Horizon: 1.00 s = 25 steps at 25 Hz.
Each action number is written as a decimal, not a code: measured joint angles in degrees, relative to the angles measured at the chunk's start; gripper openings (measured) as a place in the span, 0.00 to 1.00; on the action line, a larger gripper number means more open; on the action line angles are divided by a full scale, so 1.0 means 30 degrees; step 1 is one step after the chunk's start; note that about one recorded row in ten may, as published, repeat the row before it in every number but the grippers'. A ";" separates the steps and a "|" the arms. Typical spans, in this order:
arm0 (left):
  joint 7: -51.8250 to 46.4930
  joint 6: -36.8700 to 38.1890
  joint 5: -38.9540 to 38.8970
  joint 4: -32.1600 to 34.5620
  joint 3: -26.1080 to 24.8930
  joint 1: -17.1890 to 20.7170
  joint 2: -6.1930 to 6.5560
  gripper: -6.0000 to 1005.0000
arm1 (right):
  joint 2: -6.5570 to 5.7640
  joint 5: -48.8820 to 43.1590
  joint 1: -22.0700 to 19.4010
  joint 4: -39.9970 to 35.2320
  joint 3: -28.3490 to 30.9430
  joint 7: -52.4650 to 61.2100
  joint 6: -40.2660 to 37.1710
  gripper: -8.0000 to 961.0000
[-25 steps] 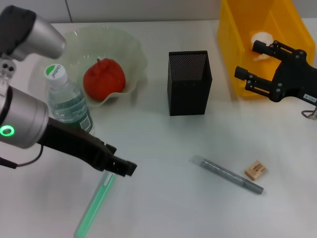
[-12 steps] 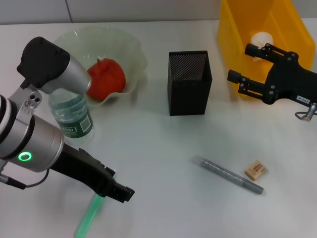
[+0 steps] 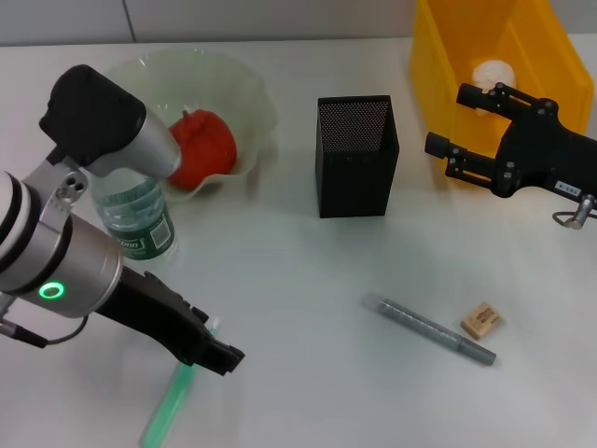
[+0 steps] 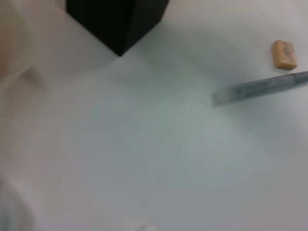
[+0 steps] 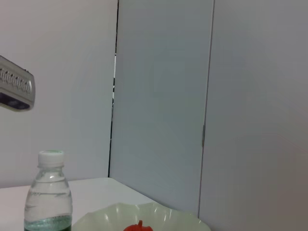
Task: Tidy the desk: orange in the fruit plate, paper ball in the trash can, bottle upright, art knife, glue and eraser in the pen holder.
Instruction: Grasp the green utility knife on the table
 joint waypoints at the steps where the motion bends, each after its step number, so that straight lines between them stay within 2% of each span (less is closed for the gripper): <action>1: -0.0070 0.0063 0.0205 0.0094 -0.0049 0.0002 0.0015 0.66 | 0.0000 0.0003 -0.0018 0.0000 0.0000 0.0001 0.0000 0.77; 8: -0.1568 0.0811 0.1602 0.1059 0.0677 -0.0065 0.0001 0.65 | 0.0000 0.0021 -0.0065 0.0082 -0.0001 0.0005 -0.0004 0.77; 11: -0.2276 0.0948 0.2004 0.1677 0.1325 -0.0165 -0.0003 0.64 | -0.0001 0.0030 -0.0071 0.0138 0.0000 -0.0049 -0.0004 0.77; 13: -0.3211 0.1054 0.2531 0.2266 0.2441 -0.0336 -0.0016 0.64 | 0.0000 0.0035 -0.0076 0.0146 0.0001 -0.0074 -0.0004 0.77; 18: -0.3926 0.0793 0.2730 0.2339 0.3835 -0.0620 -0.0119 0.63 | 0.0000 0.0035 -0.0079 0.0148 0.0002 -0.0097 -0.0003 0.77; 25: -0.3959 0.0422 0.3007 0.2233 0.4292 -0.0729 -0.0148 0.62 | 0.0000 0.0037 -0.0043 0.0148 0.0000 -0.0099 -0.0002 0.77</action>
